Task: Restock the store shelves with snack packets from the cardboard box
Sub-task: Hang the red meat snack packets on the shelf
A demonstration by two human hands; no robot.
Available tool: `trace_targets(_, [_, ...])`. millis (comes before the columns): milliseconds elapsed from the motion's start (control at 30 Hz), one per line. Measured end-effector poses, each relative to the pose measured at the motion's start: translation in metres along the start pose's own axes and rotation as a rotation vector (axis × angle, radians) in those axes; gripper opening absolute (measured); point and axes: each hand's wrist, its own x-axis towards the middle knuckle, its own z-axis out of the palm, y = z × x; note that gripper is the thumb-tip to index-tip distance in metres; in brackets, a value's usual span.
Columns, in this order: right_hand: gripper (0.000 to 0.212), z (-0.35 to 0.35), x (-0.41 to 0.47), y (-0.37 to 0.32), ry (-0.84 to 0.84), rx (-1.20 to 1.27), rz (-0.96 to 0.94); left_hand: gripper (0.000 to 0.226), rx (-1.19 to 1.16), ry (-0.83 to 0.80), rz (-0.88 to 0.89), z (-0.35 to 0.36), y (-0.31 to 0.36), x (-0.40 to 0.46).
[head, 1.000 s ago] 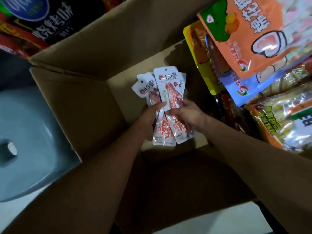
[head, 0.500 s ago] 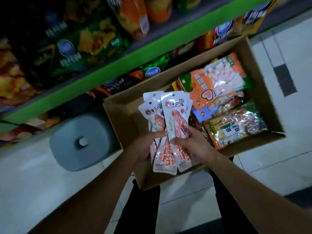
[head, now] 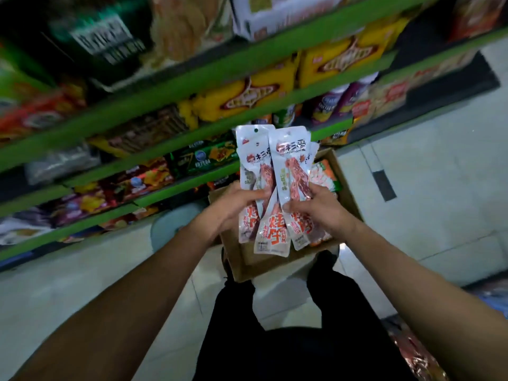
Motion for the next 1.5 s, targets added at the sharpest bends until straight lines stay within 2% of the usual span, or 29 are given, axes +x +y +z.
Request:
trace_targets(133, [0.037,0.001,-0.052,-0.062,-0.016,-0.11,-0.136,0.037,0.047,0.013,0.159,0.021,0.056,-0.064])
trace_targets(333, [0.034,0.011,-0.09,-0.141,-0.043,-0.264,-0.312,0.029,-0.056,0.009,0.348,0.026,0.109,-0.129])
trace_targets(400, [0.035,0.017,-0.097,-0.165,-0.049,-0.296,-0.366,0.026,-0.133,0.005,0.378,0.023,0.125,-0.146])
trace_targets(533, [0.034,0.039,-0.114,-0.207,-0.064,-0.351,-0.506,0.04,-0.298,-0.013,0.384,0.017,0.151,-0.177])
trace_targets(600, [0.035,0.054,-0.123,-0.224,-0.062,-0.377,-0.576,0.034,-0.337,-0.024,0.407,0.016,0.163,-0.191])
trace_targets(700, [0.047,0.075,-0.132,-0.247,-0.022,-0.391,-0.68,0.025,-0.255,0.028,0.499,0.012,0.177,-0.21])
trace_targets(800, [0.062,0.092,-0.142,-0.268,0.004,-0.381,-0.739,0.035,-0.164,0.085,0.573,0.008,0.189,-0.228])
trace_targets(867, [0.059,0.102,-0.148,-0.28,-0.001,-0.41,-0.79,0.041,-0.13,0.132,0.623,0.006,0.195,-0.235])
trace_targets(1000, [0.037,0.113,-0.149,-0.298,-0.036,-0.372,-0.812,0.028,-0.146,0.142,0.681,-0.002,0.209,-0.244])
trace_targets(1133, [0.012,0.114,-0.145,-0.31,-0.079,-0.275,-0.742,0.023,-0.213,0.142,0.662,-0.016,0.222,-0.25])
trace_targets(1200, [0.011,0.113,-0.144,-0.317,-0.049,-0.211,-0.752,0.021,-0.239,0.172,0.65,-0.025,0.23,-0.253])
trace_targets(1300, [0.028,0.109,-0.14,-0.326,-0.043,-0.162,-0.761,0.015,-0.254,0.228,0.645,-0.036,0.241,-0.255])
trace_targets(1433, [0.017,0.114,-0.139,-0.342,-0.068,-0.155,-0.763,0.028,-0.224,0.29,0.718,-0.044,0.26,-0.256])
trace_targets(1500, [0.016,0.117,-0.14,-0.348,-0.038,-0.15,-0.754,0.05,-0.183,0.33,0.744,-0.045,0.268,-0.259])
